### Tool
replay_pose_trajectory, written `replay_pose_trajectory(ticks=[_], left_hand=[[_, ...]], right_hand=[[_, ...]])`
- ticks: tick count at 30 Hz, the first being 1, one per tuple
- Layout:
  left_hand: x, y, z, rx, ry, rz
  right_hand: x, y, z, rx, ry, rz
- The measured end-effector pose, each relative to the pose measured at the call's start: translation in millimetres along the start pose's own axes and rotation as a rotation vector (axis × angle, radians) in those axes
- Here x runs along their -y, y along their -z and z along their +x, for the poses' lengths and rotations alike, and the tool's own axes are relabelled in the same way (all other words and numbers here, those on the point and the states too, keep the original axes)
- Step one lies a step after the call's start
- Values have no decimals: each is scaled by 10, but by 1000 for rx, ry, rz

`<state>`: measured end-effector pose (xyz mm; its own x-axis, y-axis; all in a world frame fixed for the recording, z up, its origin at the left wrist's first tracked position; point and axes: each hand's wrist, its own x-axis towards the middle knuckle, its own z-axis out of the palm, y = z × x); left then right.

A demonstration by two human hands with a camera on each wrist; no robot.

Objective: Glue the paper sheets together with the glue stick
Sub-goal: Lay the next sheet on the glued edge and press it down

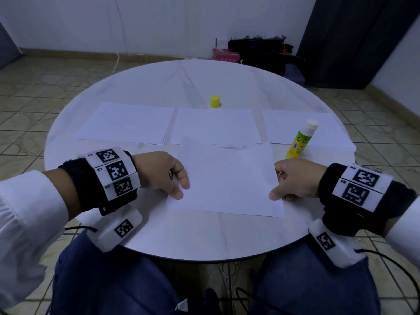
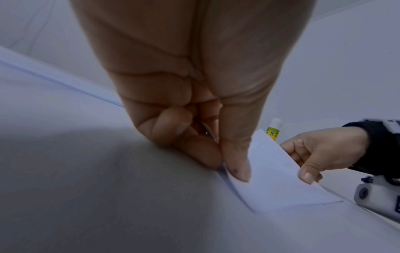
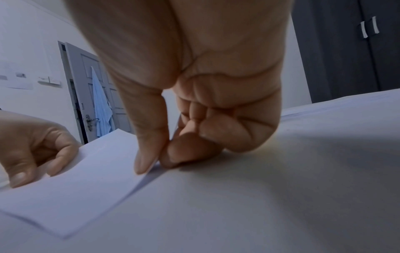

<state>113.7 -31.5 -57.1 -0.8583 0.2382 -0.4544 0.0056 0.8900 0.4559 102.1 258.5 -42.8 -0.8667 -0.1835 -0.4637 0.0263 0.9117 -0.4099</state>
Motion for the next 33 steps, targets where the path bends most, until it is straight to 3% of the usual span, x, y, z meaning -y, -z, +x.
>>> replay_pose_trajectory(ticks=[10,15,20,25,30,33], left_hand=[[-29,-19,-13,-4,3,21],[-59,10,-21,-8,57,126],[-111,61,-72,23,96,261],[-121,71,-88,22,96,302],[-125,72,-90,23,100,318],[-114,70,-74,20,97,348]], right_hand=[[14,-5,-12,-5,-22,-7],[24,-5,-41,-79,-66,-66],[69,46,-2,-80,-32,-286],[523,-7,10,-177,96,-631],[1045,-354,122,-15,281,-680],[1047,-438,169,60,310,-689]])
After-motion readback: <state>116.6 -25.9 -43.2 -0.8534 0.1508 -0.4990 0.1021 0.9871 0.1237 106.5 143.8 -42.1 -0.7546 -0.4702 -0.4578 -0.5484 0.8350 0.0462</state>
